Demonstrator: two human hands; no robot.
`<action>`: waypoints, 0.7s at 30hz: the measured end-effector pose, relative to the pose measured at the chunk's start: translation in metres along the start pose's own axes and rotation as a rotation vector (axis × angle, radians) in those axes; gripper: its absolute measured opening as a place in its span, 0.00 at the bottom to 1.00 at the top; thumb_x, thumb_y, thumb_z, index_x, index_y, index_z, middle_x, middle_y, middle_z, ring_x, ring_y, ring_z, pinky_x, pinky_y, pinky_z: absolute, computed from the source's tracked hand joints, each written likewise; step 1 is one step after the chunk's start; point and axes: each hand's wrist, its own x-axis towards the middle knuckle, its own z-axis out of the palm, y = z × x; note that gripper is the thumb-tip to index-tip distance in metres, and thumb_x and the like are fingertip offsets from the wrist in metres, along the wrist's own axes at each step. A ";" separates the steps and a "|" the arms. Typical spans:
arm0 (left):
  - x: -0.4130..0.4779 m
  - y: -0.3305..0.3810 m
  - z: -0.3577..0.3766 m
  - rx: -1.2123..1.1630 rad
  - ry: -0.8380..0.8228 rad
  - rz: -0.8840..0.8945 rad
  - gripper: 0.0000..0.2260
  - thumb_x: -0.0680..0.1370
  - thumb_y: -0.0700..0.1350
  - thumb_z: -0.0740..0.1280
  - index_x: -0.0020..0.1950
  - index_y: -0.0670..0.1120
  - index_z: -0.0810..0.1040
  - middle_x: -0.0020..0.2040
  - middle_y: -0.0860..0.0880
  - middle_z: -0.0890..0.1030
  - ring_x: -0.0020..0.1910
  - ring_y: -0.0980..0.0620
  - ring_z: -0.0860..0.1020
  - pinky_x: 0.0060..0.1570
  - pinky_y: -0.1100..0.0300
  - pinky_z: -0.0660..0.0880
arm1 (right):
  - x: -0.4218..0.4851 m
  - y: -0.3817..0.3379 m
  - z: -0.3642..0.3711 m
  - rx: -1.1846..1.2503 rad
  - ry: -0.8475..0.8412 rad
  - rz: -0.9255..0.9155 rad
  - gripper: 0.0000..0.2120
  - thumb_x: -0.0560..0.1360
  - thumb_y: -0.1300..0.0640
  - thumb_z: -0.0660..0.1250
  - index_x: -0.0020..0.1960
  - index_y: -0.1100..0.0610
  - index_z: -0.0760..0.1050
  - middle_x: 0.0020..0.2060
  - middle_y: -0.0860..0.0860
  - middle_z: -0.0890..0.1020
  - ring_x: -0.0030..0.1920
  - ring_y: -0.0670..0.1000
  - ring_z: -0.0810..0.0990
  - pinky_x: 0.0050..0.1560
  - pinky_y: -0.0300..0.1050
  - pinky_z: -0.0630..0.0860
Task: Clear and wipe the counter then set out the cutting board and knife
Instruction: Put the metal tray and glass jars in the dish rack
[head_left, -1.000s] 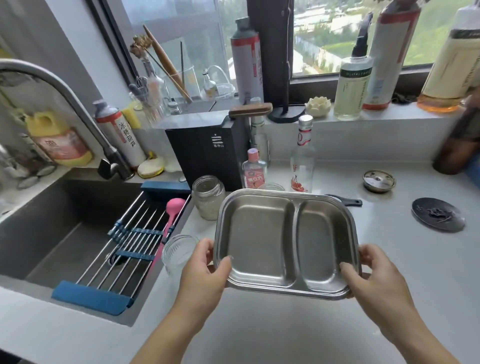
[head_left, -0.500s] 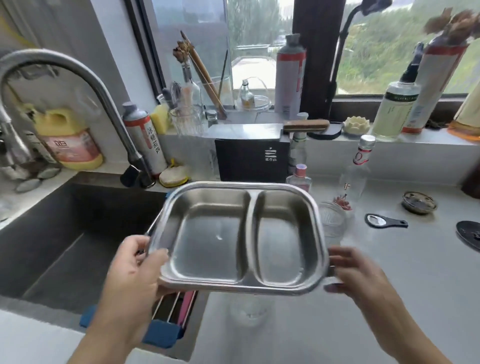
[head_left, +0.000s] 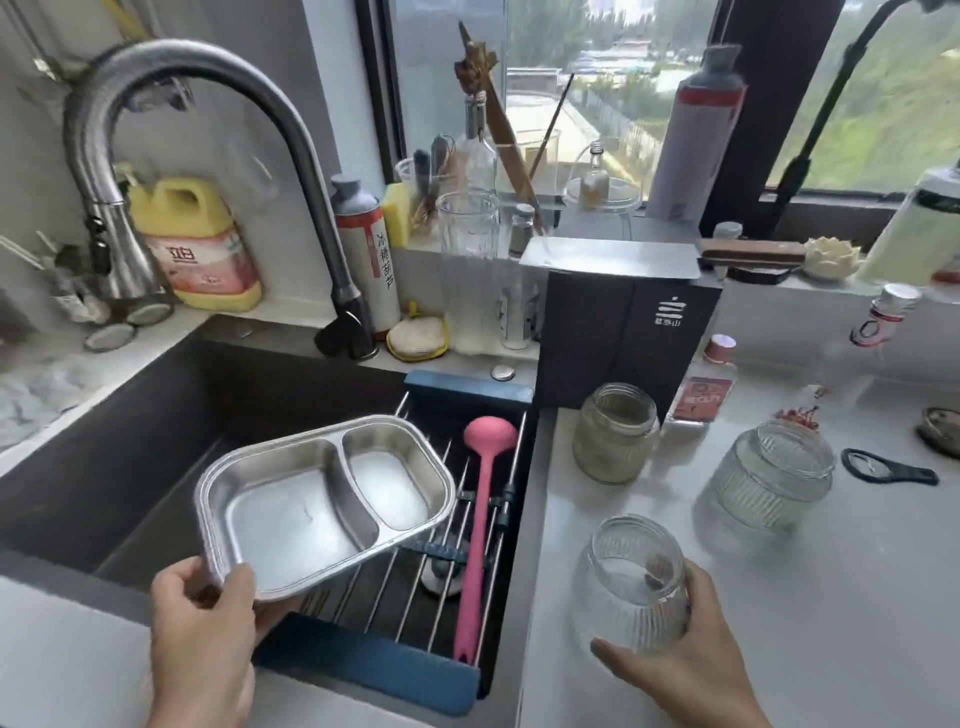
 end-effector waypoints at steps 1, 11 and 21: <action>0.004 0.001 -0.001 -0.013 0.016 0.002 0.12 0.74 0.35 0.62 0.52 0.48 0.66 0.41 0.54 0.69 0.48 0.45 0.72 0.35 0.54 0.80 | 0.002 -0.007 0.005 0.003 0.001 -0.020 0.45 0.43 0.49 0.79 0.57 0.42 0.63 0.52 0.39 0.75 0.49 0.39 0.75 0.48 0.41 0.70; 0.047 0.001 -0.022 -0.125 0.081 -0.028 0.12 0.75 0.34 0.62 0.55 0.46 0.67 0.47 0.46 0.72 0.50 0.42 0.73 0.42 0.49 0.77 | 0.074 -0.085 0.091 -0.210 -0.082 -0.309 0.40 0.54 0.50 0.77 0.61 0.47 0.62 0.50 0.43 0.72 0.51 0.44 0.73 0.46 0.30 0.69; 0.080 -0.017 -0.035 -0.192 0.147 -0.084 0.12 0.73 0.35 0.65 0.50 0.48 0.67 0.53 0.45 0.70 0.51 0.42 0.74 0.53 0.37 0.73 | 0.139 -0.103 0.168 -0.211 -0.044 -0.277 0.40 0.55 0.51 0.78 0.61 0.43 0.63 0.53 0.49 0.66 0.50 0.46 0.69 0.49 0.36 0.66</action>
